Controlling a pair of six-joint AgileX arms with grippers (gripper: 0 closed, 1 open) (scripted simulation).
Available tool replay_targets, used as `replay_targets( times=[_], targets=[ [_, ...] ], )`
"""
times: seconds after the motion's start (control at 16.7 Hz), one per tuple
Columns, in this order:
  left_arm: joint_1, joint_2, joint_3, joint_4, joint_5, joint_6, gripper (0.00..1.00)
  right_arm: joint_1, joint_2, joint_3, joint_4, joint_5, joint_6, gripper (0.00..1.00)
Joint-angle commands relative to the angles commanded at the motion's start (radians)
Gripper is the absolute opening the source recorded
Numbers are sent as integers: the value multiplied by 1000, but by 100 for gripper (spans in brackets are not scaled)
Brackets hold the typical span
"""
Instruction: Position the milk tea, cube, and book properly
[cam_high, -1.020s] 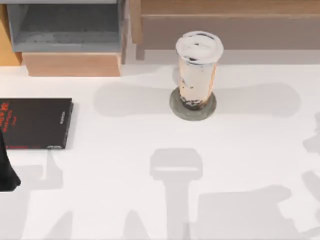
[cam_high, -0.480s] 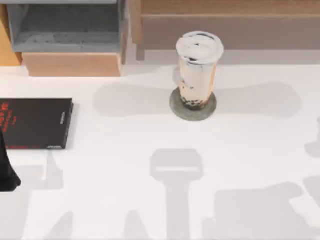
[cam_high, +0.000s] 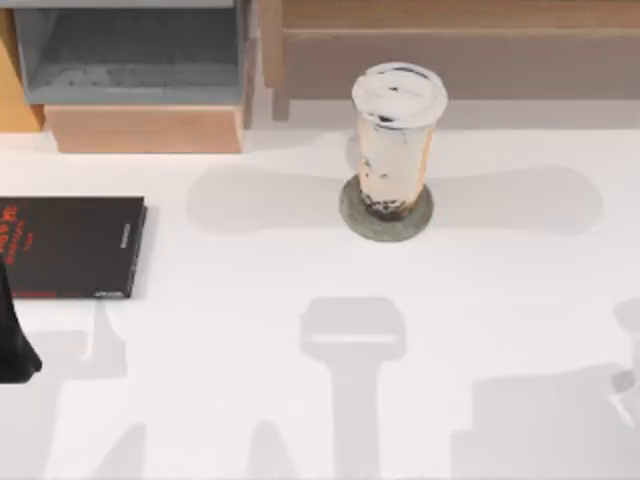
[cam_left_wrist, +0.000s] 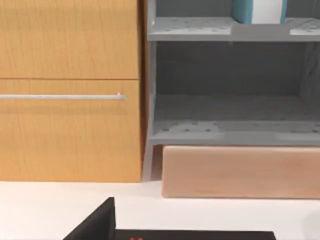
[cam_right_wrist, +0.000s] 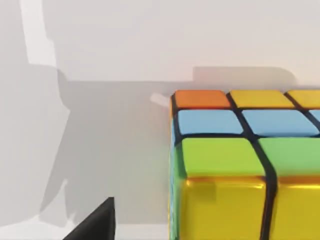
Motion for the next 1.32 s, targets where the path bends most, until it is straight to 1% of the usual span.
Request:
replay_targets(
  times=[0.06, 0.84, 0.9, 1.32],
  targets=[
    [0, 0, 0, 0, 0, 0, 100, 0, 0, 0, 0, 0, 0, 100],
    [0, 0, 0, 0, 0, 0, 100, 0, 0, 0, 0, 0, 0, 2],
    [0, 0, 0, 0, 0, 0, 100, 0, 0, 0, 0, 0, 0, 0],
    [0, 0, 0, 0, 0, 0, 100, 0, 0, 0, 0, 0, 0, 0]
  ],
)
